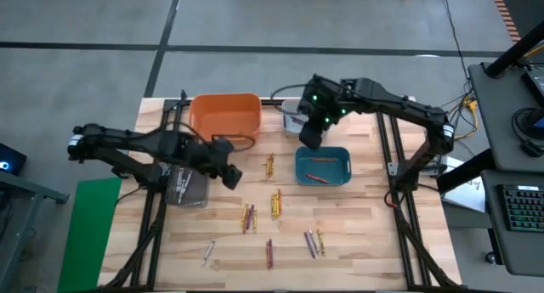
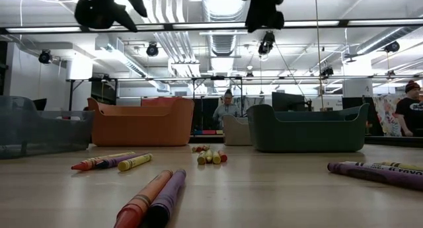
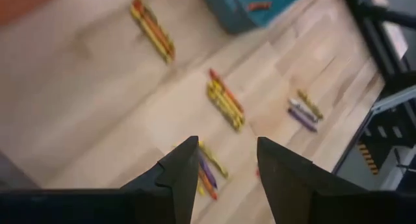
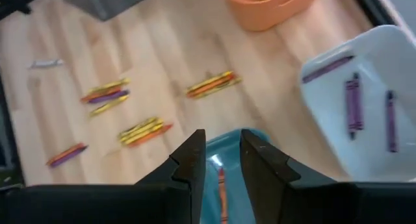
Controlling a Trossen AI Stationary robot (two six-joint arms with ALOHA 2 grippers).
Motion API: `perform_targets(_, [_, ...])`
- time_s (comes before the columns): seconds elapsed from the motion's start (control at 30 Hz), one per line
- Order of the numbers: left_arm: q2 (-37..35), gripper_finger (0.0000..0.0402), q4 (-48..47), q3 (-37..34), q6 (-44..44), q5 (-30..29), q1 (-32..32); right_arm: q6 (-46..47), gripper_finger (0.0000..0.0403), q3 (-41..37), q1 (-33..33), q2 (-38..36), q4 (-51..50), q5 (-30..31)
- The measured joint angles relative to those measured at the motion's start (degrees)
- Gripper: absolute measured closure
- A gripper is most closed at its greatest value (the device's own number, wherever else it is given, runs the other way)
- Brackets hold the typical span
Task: Sort crayons
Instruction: Put the yellow crayon into the orange bin
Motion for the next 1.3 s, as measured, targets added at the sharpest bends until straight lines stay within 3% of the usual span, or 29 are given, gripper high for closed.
perform_targets(0.17, [3.93,0.0263,-0.22,0.02,-5.46,-0.19,-4.95,2.29,0.0321,-0.21,5.39,-1.0,-0.02,0.63])
perform_targets(0.47, [12.91,0.0263,-0.49,0.02,-17.04,-0.15,-11.05,4.56,0.0321,-0.59,12.68,-2.28,-0.06,8.13])
perform_targets(0.83, [22.47,0.0263,-0.16,0.02,-23.04,-0.11,-14.68,5.08,0.0321,-2.67,13.78,-2.3,-0.03,9.18])
perform_targets(1.3, [30.23,0.0263,1.67,0.02,-22.57,-1.67,-15.06,5.6,0.0321,-3.44,13.78,-2.3,0.42,9.15])
